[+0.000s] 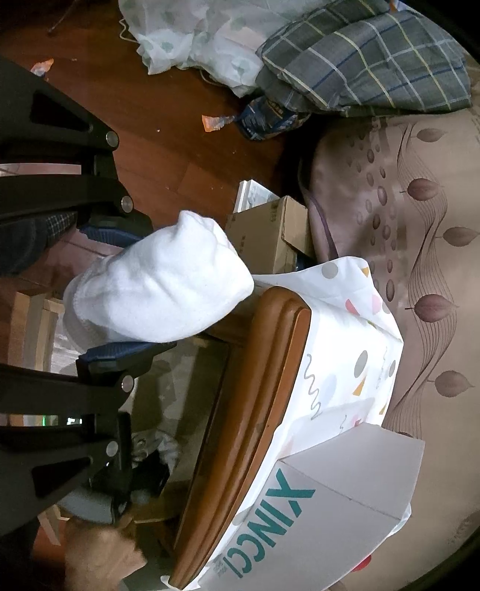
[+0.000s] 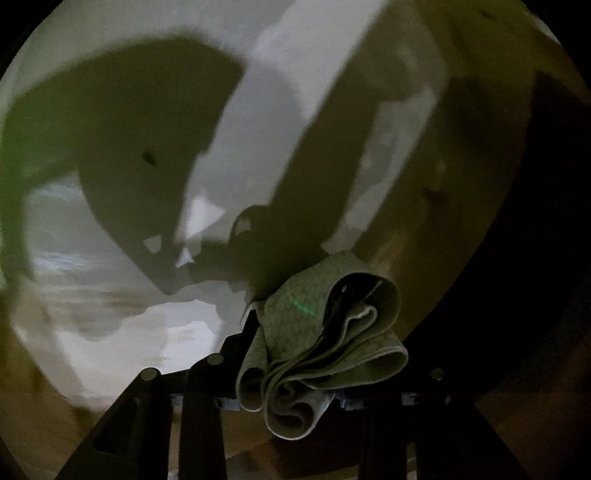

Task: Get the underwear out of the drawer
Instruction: 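Grasp the grey hexagon-patterned cloth in the drawer with the right gripper while the left holds the white sock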

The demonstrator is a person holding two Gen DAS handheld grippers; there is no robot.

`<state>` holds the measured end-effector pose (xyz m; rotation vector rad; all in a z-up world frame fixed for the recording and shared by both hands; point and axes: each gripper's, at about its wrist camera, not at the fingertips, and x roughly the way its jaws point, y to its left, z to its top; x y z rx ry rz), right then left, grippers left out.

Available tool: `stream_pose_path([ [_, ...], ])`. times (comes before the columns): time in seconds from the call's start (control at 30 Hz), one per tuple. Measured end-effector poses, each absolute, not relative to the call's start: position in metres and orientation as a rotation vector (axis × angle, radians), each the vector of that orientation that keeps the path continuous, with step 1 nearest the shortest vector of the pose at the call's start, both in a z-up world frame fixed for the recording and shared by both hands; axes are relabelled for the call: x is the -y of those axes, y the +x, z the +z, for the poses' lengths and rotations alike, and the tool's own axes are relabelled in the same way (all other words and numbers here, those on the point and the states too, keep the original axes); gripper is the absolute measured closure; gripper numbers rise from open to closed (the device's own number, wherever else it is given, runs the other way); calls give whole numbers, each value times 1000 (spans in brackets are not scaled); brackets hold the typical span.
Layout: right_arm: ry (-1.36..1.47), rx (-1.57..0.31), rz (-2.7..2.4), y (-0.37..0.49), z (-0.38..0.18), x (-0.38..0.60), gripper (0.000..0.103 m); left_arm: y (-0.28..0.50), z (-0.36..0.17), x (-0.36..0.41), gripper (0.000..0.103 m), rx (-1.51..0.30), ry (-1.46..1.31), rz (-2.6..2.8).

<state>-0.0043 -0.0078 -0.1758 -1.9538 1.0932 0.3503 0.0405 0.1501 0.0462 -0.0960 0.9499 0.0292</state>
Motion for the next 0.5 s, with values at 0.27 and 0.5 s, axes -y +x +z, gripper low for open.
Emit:
stream_pose_path([
  [0.27,-1509,-1184,314,10,-125,3,72,40,44,-151,63,-953,-100,41],
  [0.5,-1205,-1222,267,35,-82,22,74,41,43,-148,63,-956,-92,45],
])
